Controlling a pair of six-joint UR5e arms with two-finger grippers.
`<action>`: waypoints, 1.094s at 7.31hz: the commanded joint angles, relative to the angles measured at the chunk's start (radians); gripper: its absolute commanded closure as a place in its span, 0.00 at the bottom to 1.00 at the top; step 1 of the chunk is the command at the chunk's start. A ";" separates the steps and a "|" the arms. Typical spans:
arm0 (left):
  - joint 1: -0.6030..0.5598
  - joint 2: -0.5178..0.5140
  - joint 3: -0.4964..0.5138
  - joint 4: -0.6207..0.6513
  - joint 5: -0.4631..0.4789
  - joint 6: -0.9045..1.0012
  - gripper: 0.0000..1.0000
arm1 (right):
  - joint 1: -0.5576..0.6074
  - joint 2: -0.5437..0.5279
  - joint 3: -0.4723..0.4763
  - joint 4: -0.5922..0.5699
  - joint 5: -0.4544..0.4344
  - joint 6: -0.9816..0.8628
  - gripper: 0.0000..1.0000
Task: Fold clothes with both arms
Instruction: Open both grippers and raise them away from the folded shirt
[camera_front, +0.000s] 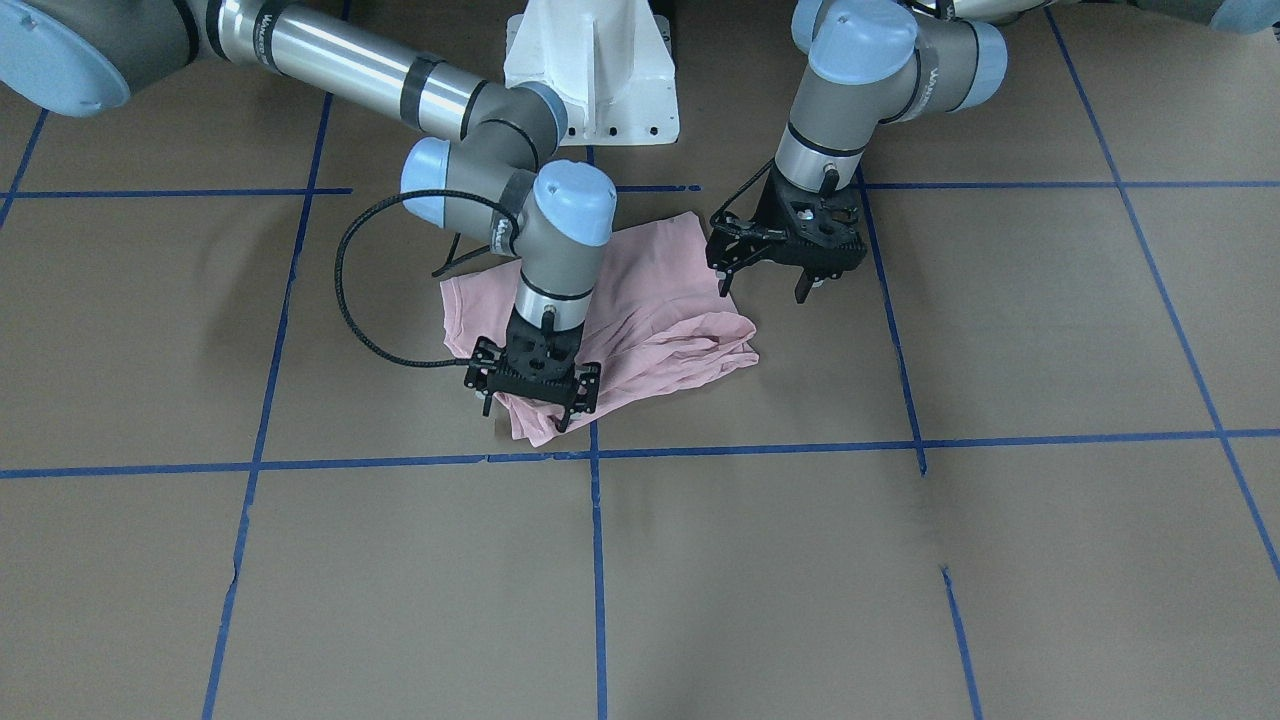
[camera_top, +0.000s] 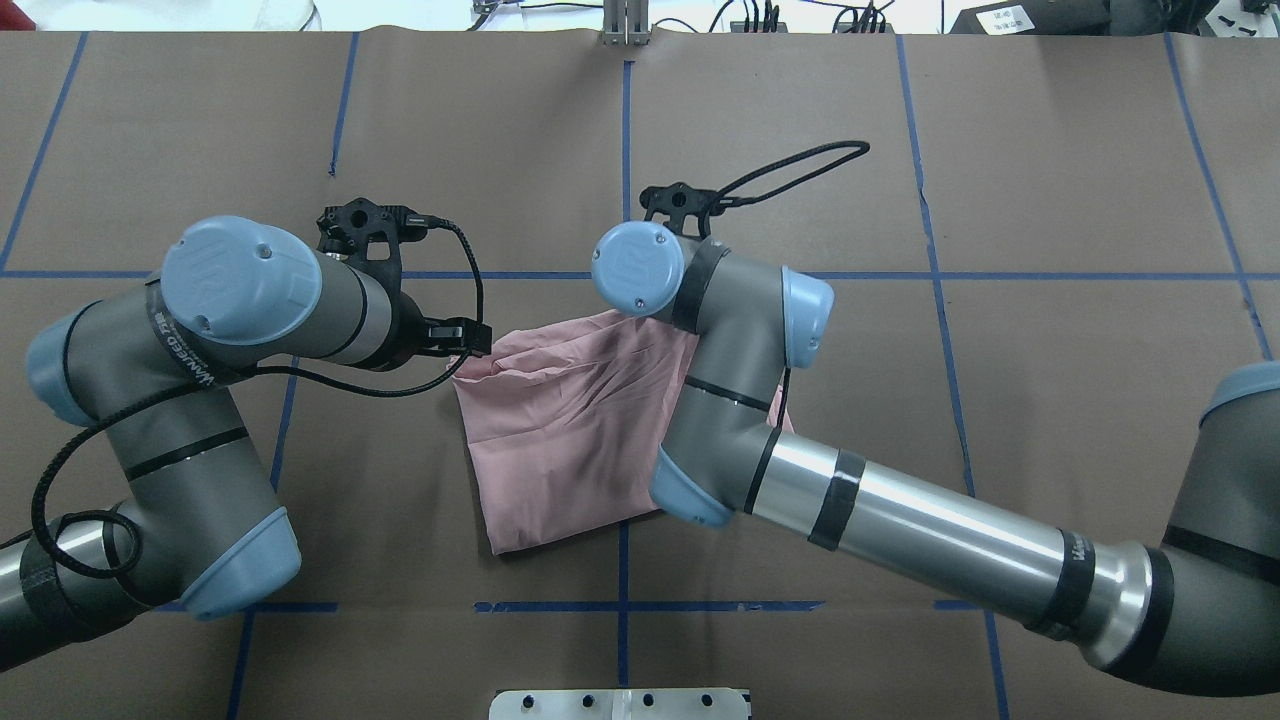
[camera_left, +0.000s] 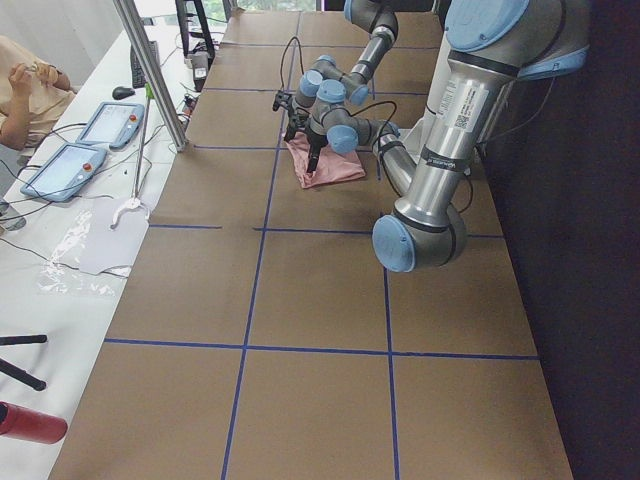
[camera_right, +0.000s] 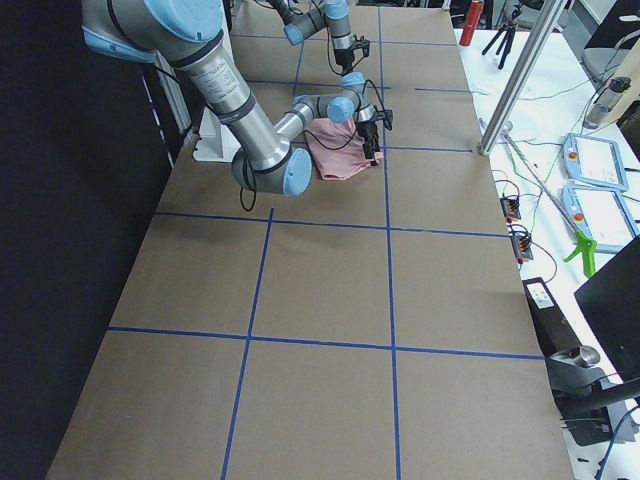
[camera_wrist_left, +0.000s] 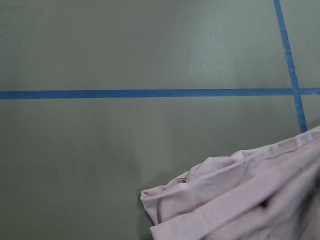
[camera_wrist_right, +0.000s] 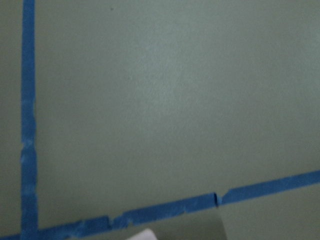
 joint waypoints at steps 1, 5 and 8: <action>0.001 -0.002 -0.001 0.001 0.000 0.000 0.00 | 0.033 0.011 -0.008 0.022 0.047 -0.036 0.00; -0.109 0.049 -0.071 0.034 -0.107 0.247 0.00 | 0.287 -0.286 0.372 -0.007 0.469 -0.441 0.00; -0.407 0.251 -0.114 0.036 -0.279 0.749 0.00 | 0.551 -0.582 0.539 -0.058 0.679 -0.929 0.00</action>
